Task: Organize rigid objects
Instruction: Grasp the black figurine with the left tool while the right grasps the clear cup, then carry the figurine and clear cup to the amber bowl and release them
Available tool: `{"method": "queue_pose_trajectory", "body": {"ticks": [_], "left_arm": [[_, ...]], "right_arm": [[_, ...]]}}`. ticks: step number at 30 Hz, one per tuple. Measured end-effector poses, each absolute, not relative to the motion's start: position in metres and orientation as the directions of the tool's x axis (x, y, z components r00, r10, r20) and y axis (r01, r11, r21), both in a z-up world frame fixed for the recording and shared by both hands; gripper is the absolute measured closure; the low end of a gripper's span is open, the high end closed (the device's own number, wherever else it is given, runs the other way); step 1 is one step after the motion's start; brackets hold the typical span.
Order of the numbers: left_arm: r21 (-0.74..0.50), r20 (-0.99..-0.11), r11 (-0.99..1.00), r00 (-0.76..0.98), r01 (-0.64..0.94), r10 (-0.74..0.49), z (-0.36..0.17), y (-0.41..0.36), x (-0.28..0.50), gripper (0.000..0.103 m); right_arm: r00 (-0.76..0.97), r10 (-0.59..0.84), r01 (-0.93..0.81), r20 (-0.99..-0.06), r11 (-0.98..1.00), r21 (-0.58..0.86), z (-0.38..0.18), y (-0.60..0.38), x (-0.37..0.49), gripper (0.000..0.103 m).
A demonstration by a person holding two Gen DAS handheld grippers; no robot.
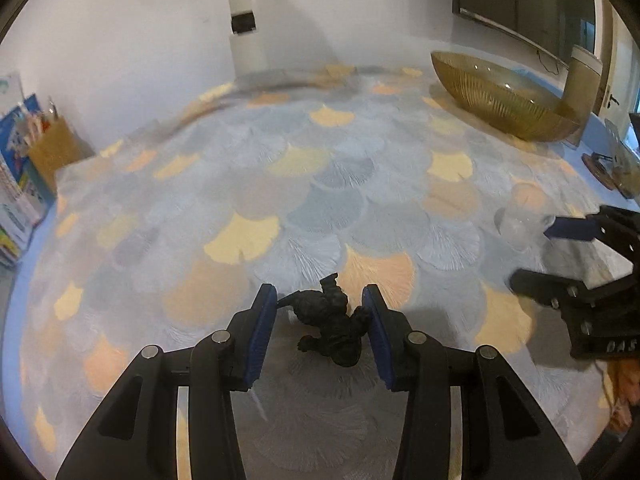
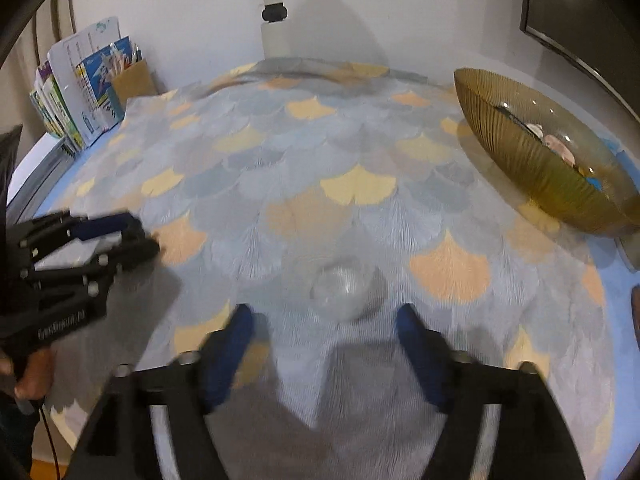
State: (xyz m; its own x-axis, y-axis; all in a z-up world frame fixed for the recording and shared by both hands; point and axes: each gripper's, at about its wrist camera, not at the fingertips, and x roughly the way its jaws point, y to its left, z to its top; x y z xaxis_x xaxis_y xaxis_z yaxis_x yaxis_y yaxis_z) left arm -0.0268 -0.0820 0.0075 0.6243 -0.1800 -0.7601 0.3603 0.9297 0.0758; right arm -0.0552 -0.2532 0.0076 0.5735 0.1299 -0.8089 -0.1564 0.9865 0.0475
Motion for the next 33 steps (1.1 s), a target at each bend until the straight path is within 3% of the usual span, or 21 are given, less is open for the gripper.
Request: {"method": "queue_pose_trajectory", "body": {"ticks": [9,12,13,14,18,23,29,33], "left_arm": [[0.120,-0.761,0.918,0.629,0.378,-0.159,0.006,-0.091,-0.032,0.062],[0.123,-0.760,0.919,0.630,0.375,-0.156,0.006,-0.091,-0.033,0.062],[0.127,-0.760,0.918,0.632,0.375,-0.153,0.006,-0.092,-0.034,0.062],[0.131,-0.759,0.917,0.633,0.377,-0.151,0.006,-0.092,-0.034,0.062],[0.147,-0.755,0.914,0.640,0.378,-0.144,0.007,-0.095,-0.035,0.062],[0.099,-0.714,0.901,0.661,0.422,-0.231,0.051,-0.117,-0.021,0.062],[0.029,-0.612,0.842,0.675,0.539,-0.411,0.132,-0.184,0.013,0.062],[-0.004,-0.601,0.799,0.637,0.601,-0.482,0.146,-0.235,0.043,0.062]], "right_arm": [[0.580,0.108,-0.086,-0.807,0.994,0.071,0.009,-0.261,-0.048,0.030],[0.584,0.043,-0.043,-0.811,0.999,0.022,0.010,-0.252,-0.045,0.043],[0.593,0.036,-0.045,-0.804,0.999,0.012,0.011,-0.249,-0.045,0.053],[0.603,0.034,-0.057,-0.797,0.998,0.000,0.011,-0.245,-0.046,0.070],[0.625,0.036,-0.069,-0.780,0.998,-0.009,0.015,-0.242,-0.052,0.070],[0.679,0.098,-0.025,-0.727,0.994,0.111,0.053,-0.281,-0.059,0.070],[0.811,-0.032,0.143,-0.584,0.979,0.145,0.140,-0.377,-0.058,0.070],[0.796,-0.124,0.306,-0.592,0.927,0.218,0.157,-0.447,-0.044,0.070]]}}
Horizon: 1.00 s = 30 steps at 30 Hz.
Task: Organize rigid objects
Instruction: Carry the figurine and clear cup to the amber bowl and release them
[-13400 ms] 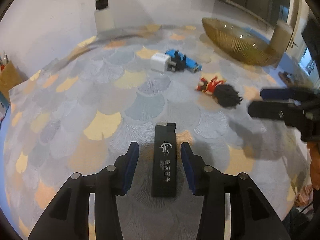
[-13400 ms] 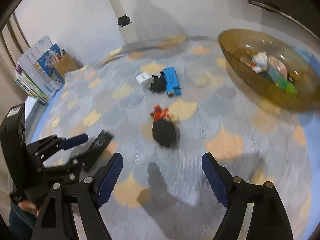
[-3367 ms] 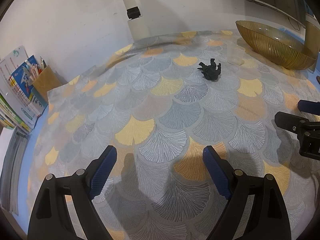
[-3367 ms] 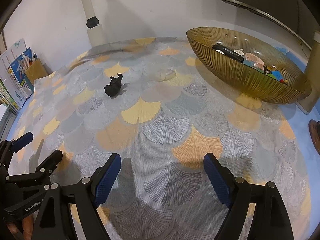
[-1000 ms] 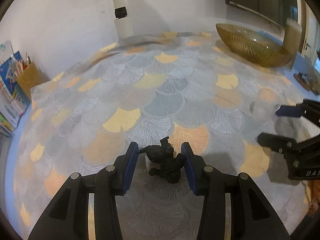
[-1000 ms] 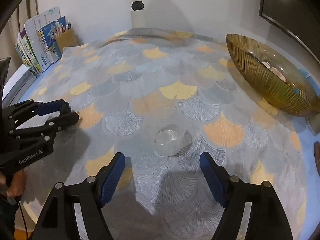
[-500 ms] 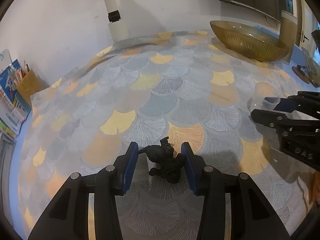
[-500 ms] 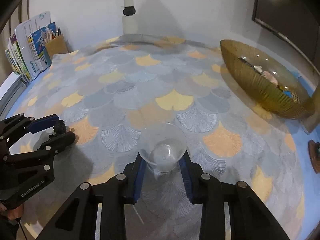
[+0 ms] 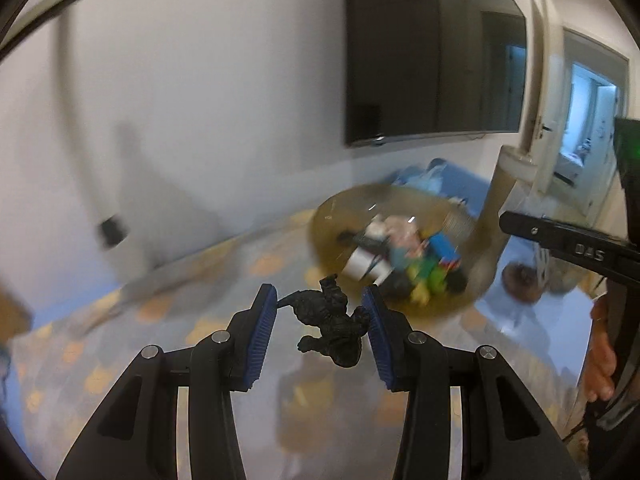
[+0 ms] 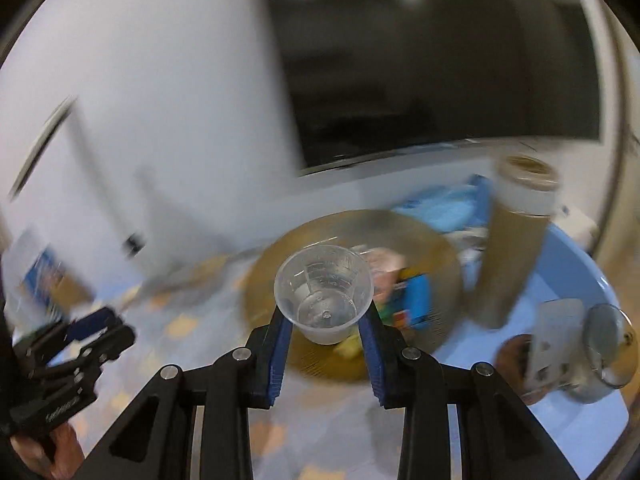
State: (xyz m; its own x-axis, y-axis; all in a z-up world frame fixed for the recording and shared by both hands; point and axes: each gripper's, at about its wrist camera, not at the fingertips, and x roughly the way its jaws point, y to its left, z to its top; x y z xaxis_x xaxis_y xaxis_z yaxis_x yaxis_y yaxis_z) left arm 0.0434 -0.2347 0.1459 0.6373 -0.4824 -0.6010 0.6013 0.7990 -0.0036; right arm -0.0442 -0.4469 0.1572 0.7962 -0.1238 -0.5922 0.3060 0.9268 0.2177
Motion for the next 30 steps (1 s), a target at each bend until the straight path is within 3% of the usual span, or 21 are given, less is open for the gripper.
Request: {"method": "queue_pose_trajectory", "body": {"ticks": [5,11,14,23,28,29,30], "left_arm": [[-0.017,-0.648,0.760,0.572,0.650,-0.504,0.121,-0.291,0.069,0.062],[-0.054,-0.673,0.735,0.519,0.676,-0.527,0.104,-0.320,0.083,0.060],[-0.048,-0.676,0.760,0.539,0.649,-0.503,0.106,-0.315,0.087,0.033],[-0.097,-0.645,0.795,0.571,0.598,-0.508,0.142,-0.242,0.065,0.032],[-0.055,-0.616,0.824,0.631,0.564,-0.472,0.164,-0.204,0.035,0.032],[-0.053,-0.608,0.827,0.638,0.560,-0.472,0.169,-0.192,0.026,0.032],[-0.048,-0.604,0.828,0.644,0.559,-0.469,0.171,-0.184,0.021,0.031]], "right_arm": [[0.718,-0.154,0.433,-0.679,0.862,0.263,0.133,-0.502,-0.023,0.070],[0.690,-0.169,0.444,-0.704,0.867,0.227,0.120,-0.513,0.002,0.070],[0.666,-0.157,0.439,-0.730,0.873,0.213,0.115,-0.517,0.011,0.065],[0.710,-0.086,0.402,-0.699,0.865,0.301,0.124,-0.510,-0.026,0.065],[0.720,-0.067,0.329,-0.690,0.909,0.255,0.138,-0.487,-0.017,0.065],[0.708,-0.084,0.333,-0.701,0.915,0.227,0.136,-0.486,-0.009,0.060],[0.686,-0.075,0.321,-0.724,0.924,0.208,0.132,-0.486,0.001,0.046]]}}
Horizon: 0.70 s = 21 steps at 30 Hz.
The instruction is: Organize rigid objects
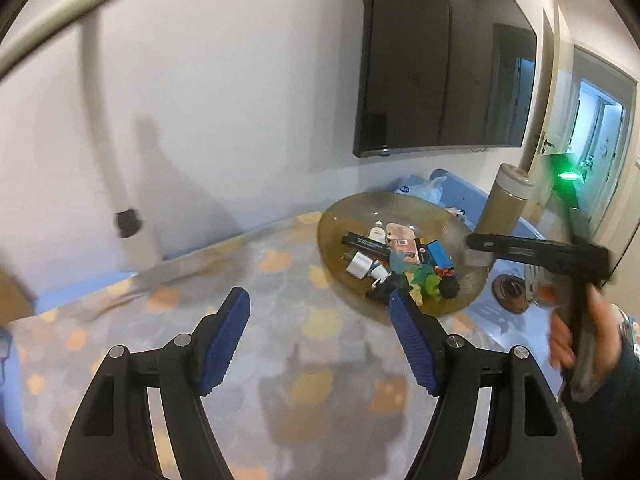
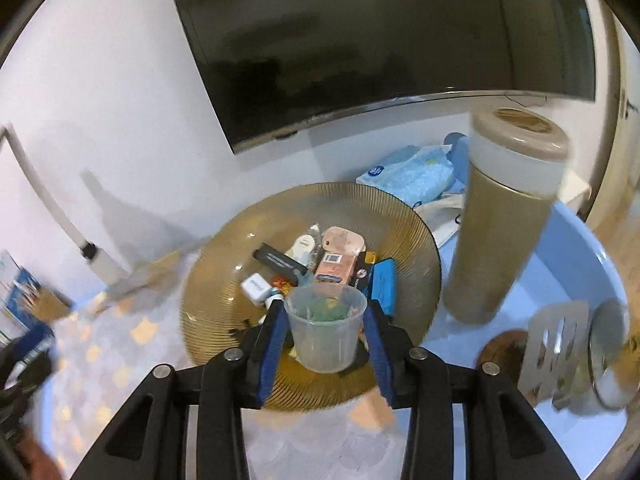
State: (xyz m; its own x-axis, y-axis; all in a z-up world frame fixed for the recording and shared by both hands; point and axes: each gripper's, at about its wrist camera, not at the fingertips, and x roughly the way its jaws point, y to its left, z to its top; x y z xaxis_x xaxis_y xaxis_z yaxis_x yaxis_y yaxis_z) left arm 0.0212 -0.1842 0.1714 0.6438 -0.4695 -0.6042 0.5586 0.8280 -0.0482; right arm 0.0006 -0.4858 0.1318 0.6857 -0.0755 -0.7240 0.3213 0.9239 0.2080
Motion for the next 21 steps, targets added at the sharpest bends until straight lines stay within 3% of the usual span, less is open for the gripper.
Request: {"method": "queue_pose_trajectory", "body": {"ticks": [3,9,13,15,17,21], "left_arm": [[-0.006,-0.582,0.843,0.683,0.538,-0.441,0.180,-0.155,0.001,0.023],[-0.040,-0.562,0.894,0.730,0.445,-0.389,0.183,-0.094,-0.011,0.023],[-0.060,-0.534,0.928,0.774,0.367,-0.340,0.192,-0.059,-0.021,0.023],[-0.043,-0.502,0.941,0.807,0.336,-0.311,0.202,-0.045,-0.034,0.023],[-0.017,-0.473,0.951,0.835,0.310,-0.281,0.210,-0.036,-0.044,0.023],[0.020,-0.434,0.966,0.873,0.257,-0.223,0.218,-0.018,-0.063,0.014]], "right_arm": [[0.624,-0.094,0.344,-0.776,0.924,0.165,0.126,-0.483,0.010,0.041],[0.710,-0.009,0.277,-0.704,0.923,0.267,0.153,-0.458,-0.023,0.035],[0.740,0.001,0.214,-0.673,0.948,0.237,0.173,-0.416,-0.036,0.032],[0.756,0.025,0.176,-0.655,0.955,0.240,0.181,-0.394,-0.042,0.016],[0.778,0.045,0.141,-0.627,0.960,0.244,0.188,-0.370,-0.047,0.013],[0.795,0.074,0.050,-0.603,0.981,0.186,0.193,-0.314,-0.054,0.013]]}}
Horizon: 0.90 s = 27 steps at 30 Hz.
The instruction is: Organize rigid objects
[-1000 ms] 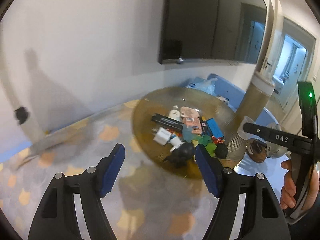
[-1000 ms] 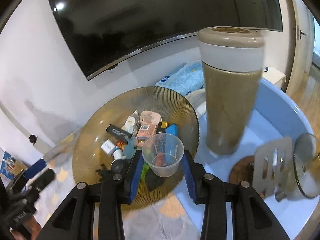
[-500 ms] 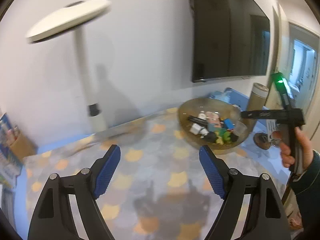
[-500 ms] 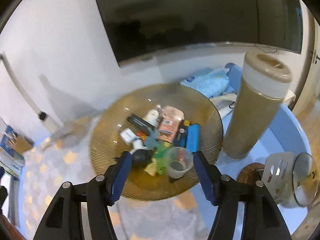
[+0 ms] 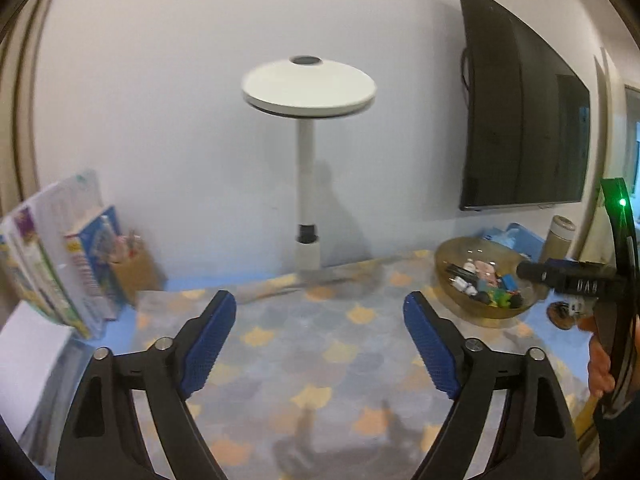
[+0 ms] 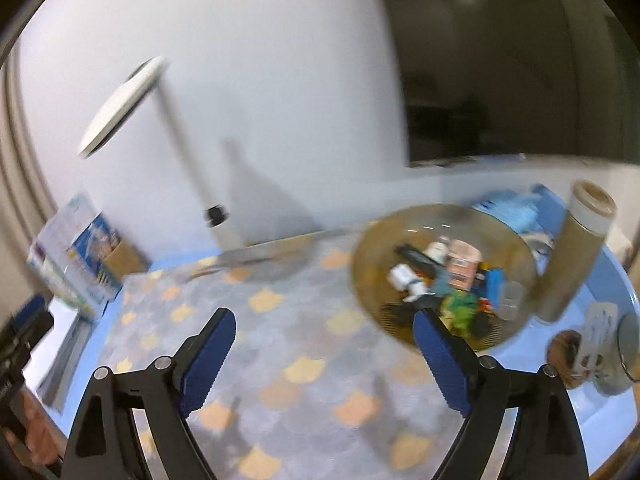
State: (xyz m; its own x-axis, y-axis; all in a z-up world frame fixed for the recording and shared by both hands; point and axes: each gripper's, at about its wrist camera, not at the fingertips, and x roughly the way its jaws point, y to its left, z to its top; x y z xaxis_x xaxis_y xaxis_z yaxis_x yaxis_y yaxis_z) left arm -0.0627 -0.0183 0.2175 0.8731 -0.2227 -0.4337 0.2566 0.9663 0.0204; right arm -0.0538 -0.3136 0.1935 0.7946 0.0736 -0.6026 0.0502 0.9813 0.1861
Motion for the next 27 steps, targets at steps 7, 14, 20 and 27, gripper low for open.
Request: {"method": "queue_pose_trajectory", "body": {"ticks": [7,14,20,27], "left_arm": [[-0.015,-0.489,0.986,0.859,0.165,-0.151,0.171,0.010,-0.061,0.001],[-0.038,-0.639,0.994,0.762,0.106,-0.106,0.075,0.015,-0.031,0.001],[-0.022,-0.674,0.995,0.733,0.102,-0.090,0.040,0.005,-0.015,0.001],[0.047,-0.682,0.995,0.731,0.085,-0.030,0.026,-0.005,-0.018,0.001]], "right_arm": [[0.795,0.078,-0.042,-0.602,0.996,0.074,0.158,-0.229,-0.055,0.004],[0.723,0.080,-0.049,-0.687,0.997,0.065,0.078,-0.198,-0.034,0.004],[0.700,0.045,-0.018,-0.713,0.999,0.045,0.050,-0.207,-0.020,0.004],[0.642,0.014,0.053,-0.767,0.997,0.063,0.018,-0.224,-0.009,0.004]]}}
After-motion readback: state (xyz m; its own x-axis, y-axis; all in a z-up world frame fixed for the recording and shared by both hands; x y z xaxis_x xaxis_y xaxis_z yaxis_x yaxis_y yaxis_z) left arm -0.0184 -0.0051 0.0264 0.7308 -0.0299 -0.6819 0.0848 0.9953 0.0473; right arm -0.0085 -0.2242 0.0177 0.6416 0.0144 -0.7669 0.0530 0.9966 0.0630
